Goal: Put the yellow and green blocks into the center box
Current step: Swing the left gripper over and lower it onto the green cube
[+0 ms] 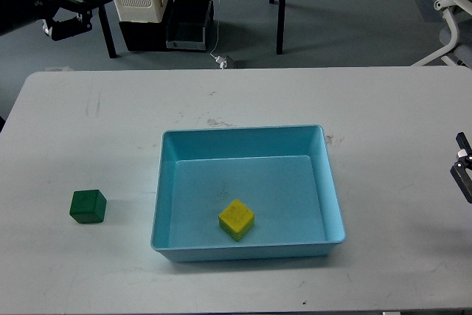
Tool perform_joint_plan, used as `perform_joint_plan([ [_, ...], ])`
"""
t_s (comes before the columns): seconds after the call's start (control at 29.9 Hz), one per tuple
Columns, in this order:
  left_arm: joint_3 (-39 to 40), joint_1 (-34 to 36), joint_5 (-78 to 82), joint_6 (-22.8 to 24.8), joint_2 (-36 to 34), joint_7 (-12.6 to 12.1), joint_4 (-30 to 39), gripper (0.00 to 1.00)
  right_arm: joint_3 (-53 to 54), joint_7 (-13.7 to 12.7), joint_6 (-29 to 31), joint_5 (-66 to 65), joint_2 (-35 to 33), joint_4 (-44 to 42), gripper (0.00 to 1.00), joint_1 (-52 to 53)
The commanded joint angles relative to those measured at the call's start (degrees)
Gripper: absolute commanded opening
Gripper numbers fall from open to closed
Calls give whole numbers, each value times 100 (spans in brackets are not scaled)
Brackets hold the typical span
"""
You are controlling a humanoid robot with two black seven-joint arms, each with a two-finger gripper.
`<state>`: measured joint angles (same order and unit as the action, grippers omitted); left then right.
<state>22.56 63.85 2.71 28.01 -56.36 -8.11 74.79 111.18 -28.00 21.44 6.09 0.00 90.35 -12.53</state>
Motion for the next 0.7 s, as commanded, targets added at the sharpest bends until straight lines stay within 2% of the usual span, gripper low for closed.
perform_joint_plan([
  [0.0, -1426, 1153, 282, -1, 29, 2, 71, 100, 0, 0, 1, -2, 0, 0, 100, -3],
  [0.13, -2859, 2322, 406, -1, 90, 2, 97, 100, 0, 0, 1, -3, 0, -9, 100, -3],
  [0.3, -4354, 3211, 1510, -1, 274, 2, 510, 99, 0, 0, 1, -3, 0, -26, 100, -12],
  [0.4, -5128, 3388, 2328, -1, 415, 29, 572, 99, 0, 0, 9, -3, 0, -70, 100, -12],
  [0.67, -6368, 3389, 3427, -1, 758, 99, 511, 99, 0, 0, 9, -11, 0, -123, 100, -21],
])
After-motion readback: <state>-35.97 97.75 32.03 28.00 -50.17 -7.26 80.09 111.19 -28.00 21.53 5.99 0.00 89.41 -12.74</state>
